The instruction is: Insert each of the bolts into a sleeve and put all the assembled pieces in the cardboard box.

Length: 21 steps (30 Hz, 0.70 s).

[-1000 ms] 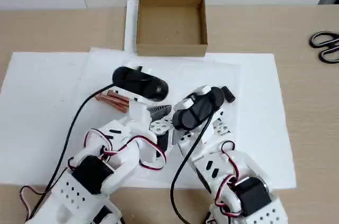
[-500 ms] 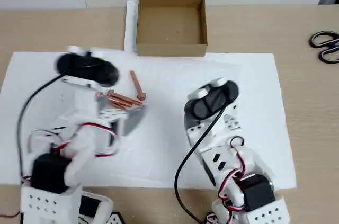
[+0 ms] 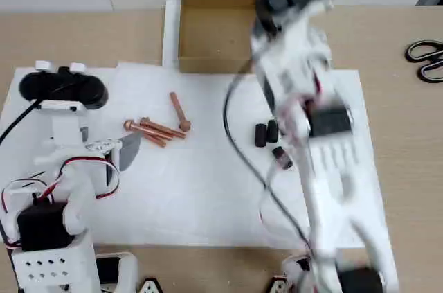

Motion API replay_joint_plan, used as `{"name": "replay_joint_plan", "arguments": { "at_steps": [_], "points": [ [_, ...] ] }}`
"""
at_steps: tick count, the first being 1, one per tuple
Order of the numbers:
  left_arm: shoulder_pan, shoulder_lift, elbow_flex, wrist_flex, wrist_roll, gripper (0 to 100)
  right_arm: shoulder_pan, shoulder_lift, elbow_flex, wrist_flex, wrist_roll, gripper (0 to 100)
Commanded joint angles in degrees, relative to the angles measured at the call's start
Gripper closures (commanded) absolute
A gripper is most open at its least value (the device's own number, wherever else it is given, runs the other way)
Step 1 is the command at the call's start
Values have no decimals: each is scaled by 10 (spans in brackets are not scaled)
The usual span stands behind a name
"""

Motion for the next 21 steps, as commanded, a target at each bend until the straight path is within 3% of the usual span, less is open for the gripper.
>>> {"name": "replay_joint_plan", "arguments": {
  "at_steps": [1, 11, 18, 21],
  "points": [
    [-10, -4, -13, 3, -3, 700, 10, 193, -164, -83, -6, 996],
    [-10, -4, 29, 1, -4, 700, 7, 613, -501, -131, -6, 995],
    [-8, -4, 29, -1, -4, 700, 7, 727, -603, -77, -6, 987],
    [-8, -4, 29, -1, -4, 700, 7, 742, -618, -57, -6, 914]
  ]
}}
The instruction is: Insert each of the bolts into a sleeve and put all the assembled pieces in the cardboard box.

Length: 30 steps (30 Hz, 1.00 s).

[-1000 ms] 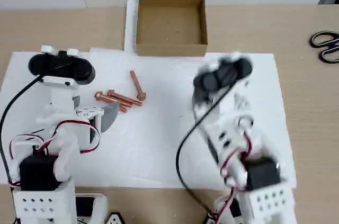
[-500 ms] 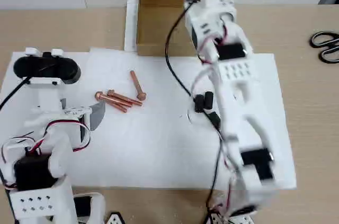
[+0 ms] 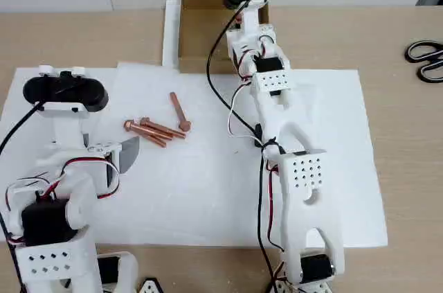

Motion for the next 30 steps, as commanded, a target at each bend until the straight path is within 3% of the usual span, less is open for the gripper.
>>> {"name": "replay_joint_plan", "arguments": {
  "at_steps": [1, 4, 14, 30],
  "points": [
    [0, -4, -2, -1, -4, 700, 0, -9, -60, 19, -6, 885],
    [0, -4, -1, 2, -4, 701, -4, -10, -60, 31, -6, 832],
    [1, -4, -2, 2, -4, 701, -3, -56, -152, 133, -2, 829],
    [1, -4, -2, 1, 0, 701, 7, -165, -459, 649, -2, 829]
  ]
}}
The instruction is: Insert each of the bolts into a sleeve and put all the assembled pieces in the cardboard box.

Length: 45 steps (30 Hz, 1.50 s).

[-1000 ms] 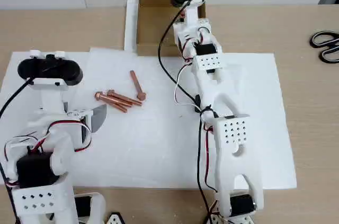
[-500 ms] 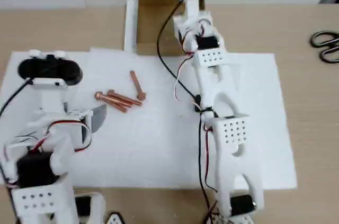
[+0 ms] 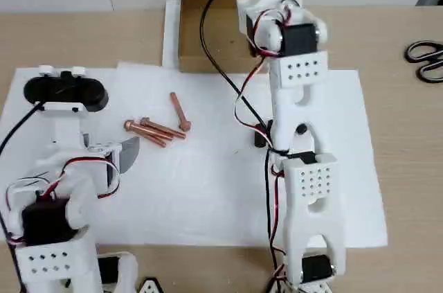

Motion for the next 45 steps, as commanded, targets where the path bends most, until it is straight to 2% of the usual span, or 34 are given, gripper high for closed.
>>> {"name": "replay_joint_plan", "arguments": {
  "at_steps": [1, 3, 11, 14, 17, 23, 26, 32, 37, 45],
  "points": [
    [1, -4, -2, 2, 0, 701, 7, -50, -86, 116, -2, 829],
    [1, -4, -2, 2, 0, 701, 7, -62, -83, 157, -2, 829],
    [1, -4, -1, 3, 0, 701, 18, -204, -76, 167, -2, 829],
    [1, -4, 1, 3, 0, 701, 18, -266, -27, 170, -2, 830],
    [-1, -4, 20, 3, 0, 701, 18, -342, 117, 170, -2, 830],
    [-2, -5, 49, 3, 0, 701, -15, -554, 518, 162, -2, 830],
    [-2, -5, 48, 1, 0, 701, -20, -599, 687, 155, 8, 830],
    [0, -5, 48, 0, 0, 701, 12, -584, 820, 131, 102, 829],
    [0, -5, 49, 2, 1, 701, 50, -499, 853, 117, 117, 830],
    [-2, -5, 53, 3, 1, 701, 50, -356, 852, 99, 148, 852]
  ]
}}
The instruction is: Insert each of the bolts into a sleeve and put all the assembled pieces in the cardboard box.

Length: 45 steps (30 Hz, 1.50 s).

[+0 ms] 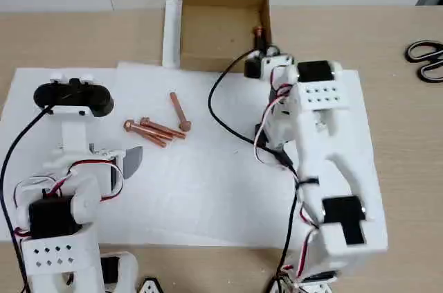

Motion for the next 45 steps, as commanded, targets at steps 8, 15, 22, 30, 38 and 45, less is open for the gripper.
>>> {"name": "replay_joint_plan", "arguments": {
  "at_steps": [8, 15, 22, 30, 38, 45],
  "points": [
    [-2, -5, 22, -1, 1, 701, -3, 67, 1, -14, 7, 880],
    [0, -5, 22, -1, 1, 701, -1, 97, 1, -34, 19, 880],
    [-1, -5, 22, -1, 1, 701, -2, 132, 1, -38, 27, 879],
    [-2, -5, 22, 1, 1, 701, -3, 170, 1, -53, 27, 883],
    [-2, -5, 19, 2, 1, 701, -4, 106, -2, -24, 47, 993],
    [-1, 0, 6, 5, 7, 702, -9, -59, -2, 28, 47, 994]
  ]
}}
